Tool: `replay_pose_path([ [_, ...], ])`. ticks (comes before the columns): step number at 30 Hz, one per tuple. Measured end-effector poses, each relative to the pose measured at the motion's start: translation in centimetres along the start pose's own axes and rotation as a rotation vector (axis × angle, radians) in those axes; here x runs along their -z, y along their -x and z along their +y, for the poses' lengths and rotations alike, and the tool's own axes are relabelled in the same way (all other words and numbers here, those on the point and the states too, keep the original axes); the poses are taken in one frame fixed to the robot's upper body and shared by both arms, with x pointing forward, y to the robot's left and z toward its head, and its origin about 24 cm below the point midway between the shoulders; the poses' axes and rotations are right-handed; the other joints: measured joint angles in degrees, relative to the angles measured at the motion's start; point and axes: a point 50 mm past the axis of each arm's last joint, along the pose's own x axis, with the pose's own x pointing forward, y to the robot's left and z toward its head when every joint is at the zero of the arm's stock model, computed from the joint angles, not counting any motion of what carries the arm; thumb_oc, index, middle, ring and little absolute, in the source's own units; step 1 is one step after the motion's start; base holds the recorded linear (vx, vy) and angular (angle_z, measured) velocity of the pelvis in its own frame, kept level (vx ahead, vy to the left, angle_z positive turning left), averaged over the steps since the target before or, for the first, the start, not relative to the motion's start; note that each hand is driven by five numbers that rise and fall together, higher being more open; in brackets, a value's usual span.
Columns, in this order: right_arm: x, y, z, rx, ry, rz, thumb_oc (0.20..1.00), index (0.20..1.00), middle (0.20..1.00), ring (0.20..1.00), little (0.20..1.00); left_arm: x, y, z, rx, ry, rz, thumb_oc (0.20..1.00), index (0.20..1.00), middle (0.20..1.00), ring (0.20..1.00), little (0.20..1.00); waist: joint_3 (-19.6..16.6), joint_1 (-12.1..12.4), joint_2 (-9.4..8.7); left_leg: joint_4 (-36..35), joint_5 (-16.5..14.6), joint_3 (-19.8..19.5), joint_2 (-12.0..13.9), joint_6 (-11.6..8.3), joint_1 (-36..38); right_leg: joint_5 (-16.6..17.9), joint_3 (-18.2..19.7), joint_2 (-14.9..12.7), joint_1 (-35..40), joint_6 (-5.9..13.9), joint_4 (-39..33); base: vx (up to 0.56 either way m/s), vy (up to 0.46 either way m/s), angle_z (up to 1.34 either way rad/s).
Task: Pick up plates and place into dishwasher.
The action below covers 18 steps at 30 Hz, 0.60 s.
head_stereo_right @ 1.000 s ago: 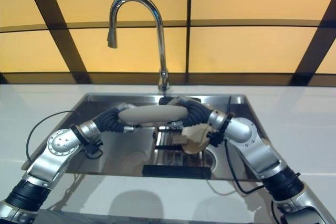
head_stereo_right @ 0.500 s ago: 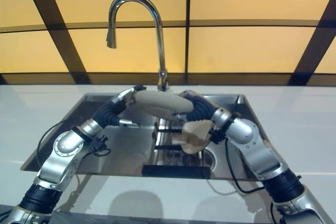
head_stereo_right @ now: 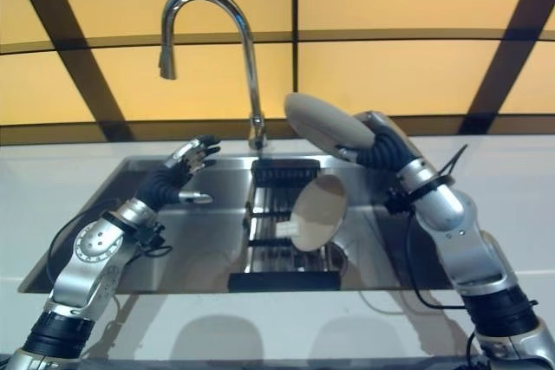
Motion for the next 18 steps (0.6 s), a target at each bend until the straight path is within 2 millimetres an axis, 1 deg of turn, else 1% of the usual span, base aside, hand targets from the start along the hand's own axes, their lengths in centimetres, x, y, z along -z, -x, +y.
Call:
replay_pose_path([
  [4, 1.2, 1.3, -1.7, 0.082, 0.034, 0.065, 0.2, 0.2, 0.2, 0.2, 0.2, 0.1, 0.5, 0.4, -0.022, 0.023, 0.0, 1.0, 1.0, 1.0, 1.0, 1.0, -0.1, -1.9, -0.24, 0.0, -0.4, 1.9, 0.1, -0.07, 0.0, 0.5, 2.4, 0.4, -1.1, 0.06, 0.0, -0.03, -0.038, -0.29],
  [6, 1.6, 1.8, -2.2, 0.111, 0.043, 0.09, 0.2, 0.2, 0.2, 0.2, 0.2, 0.4, 0.7, 0.6, -0.029, 0.033, 0.01, 1.0, 1.0, 1.0, 1.0, 1.0, -0.1, -3.5, -0.32, -0.1, -0.6, 2.7, 0.1, -0.15, 0.2, 0.6, 3.1, 0.6, -1.3, 0.06, 0.0, -0.01, -0.055, -0.25],
  [8, 2.2, 2.5, -2.6, 0.134, 0.058, 0.123, 0.2, 0.2, 0.2, 0.2, 0.2, 0.6, 0.9, 0.9, -0.044, 0.055, 0.016, 1.0, 1.0, 1.0, 1.0, 1.0, -0.1, -4.6, -0.35, -0.1, -0.8, 3.4, 0.2, -0.27, 0.5, 0.7, 4.4, 0.8, -1.6, 0.06, 0.0, -0.01, -0.072, -0.29],
  [9, 2.5, 2.7, -2.7, 0.138, 0.069, 0.139, 0.2, 0.2, 0.2, 0.2, 0.2, 0.7, 1.1, 1.2, -0.055, 0.057, 0.018, 1.0, 1.0, 1.0, 1.0, 1.0, -0.2, -4.7, -0.33, 0.0, -0.8, 3.5, 0.2, -0.32, 0.5, 0.8, 4.7, 0.9, -1.8, 0.03, 0.0, 0.0, -0.087, -0.38],
  [10, 2.9, 3.0, -2.8, 0.136, 0.074, 0.162, 0.2, 0.2, 0.2, 0.2, 0.2, 0.7, 1.2, 1.4, -0.066, 0.055, 0.018, 1.0, 1.0, 1.0, 1.0, 1.0, -0.2, -5.9, -0.37, 0.0, -1.0, 4.2, 0.3, -0.39, 0.7, 1.0, 5.7, 1.1, -2.1, 0.19, 0.0, 0.02, -0.098, -0.41],
  [12, 3.8, 3.8, -2.9, 0.132, 0.082, 0.208, 0.2, 0.2, 0.2, 0.2, 0.2, 0.7, 1.3, 1.5, -0.072, 0.057, 0.022, 1.0, 1.0, 1.0, 1.0, 1.0, -0.2, -6.1, -0.39, 0.0, -1.3, 5.6, 0.5, -0.55, 1.2, 1.1, 7.1, 1.4, -2.3, 0.25, 0.0, 0.04, -0.077, -0.41],
  [13, 4.1, 4.0, -2.9, 0.123, 0.089, 0.227, 0.2, 0.2, 0.2, 0.2, 0.2, 0.7, 1.3, 1.5, -0.073, 0.057, 0.023, 1.0, 1.0, 1.0, 1.0, 1.0, -0.2, -7.1, -0.38, 0.0, -1.5, 6.4, 0.6, -0.66, 1.4, 1.2, 7.8, 1.6, -2.6, 0.27, 0.0, 0.0, -0.099, -0.31],
  [15, 4.5, 4.5, -2.8, 0.114, 0.092, 0.252, 0.2, 0.2, 0.2, 0.2, 0.2, 0.8, 1.3, 1.6, -0.081, 0.06, 0.029, 1.0, 1.0, 1.0, 1.0, 1.0, -0.2, -7.6, -0.29, 0.1, -1.8, 7.1, 0.8, -0.76, 1.5, 1.3, 8.8, 1.9, -3.0, 0.19, 0.2, 0.04, -0.064, -0.34],
  [16, 4.9, 4.7, -2.8, 0.112, 0.091, 0.268, 0.2, 0.2, 0.2, 0.2, 0.2, 1.0, 1.4, 1.7, -0.092, 0.062, 0.034, 1.0, 1.0, 1.0, 1.0, 1.0, -0.1, -8.5, -0.28, 0.0, -2.1, 7.7, 0.6, -0.9, 2.0, 1.4, 9.7, 2.2, -2.9, 0.27, -0.1, 0.08, -0.062, -0.41],
  [17, 5.2, 5.1, -2.9, 0.113, 0.092, 0.287, 0.2, 0.2, 0.2, 0.2, 0.2, 1.2, 1.4, 1.8, -0.103, 0.065, 0.043, 1.0, 1.0, 1.0, 1.0, 1.0, -0.2, -9.3, -0.21, 0.1, -2.2, 7.9, 1.0, -1.04, 2.2, 1.4, 10.2, 2.5, -3.0, 0.26, -0.1, 0.02, -0.113, -0.36],
  [18, 5.4, 5.6, -3.1, 0.121, 0.096, 0.301, 0.2, 0.2, 0.2, 0.2, 0.2, 1.3, 1.4, 1.9, -0.113, 0.067, 0.048, 1.0, 1.0, 1.0, 1.0, 1.0, -0.1, -9.6, -0.1, 0.1, -2.3, 8.3, 0.9, -1.11, 2.3, 1.4, 10.6, 2.6, -3.1, 0.27, -0.1, 0.03, -0.093, -0.22],
])
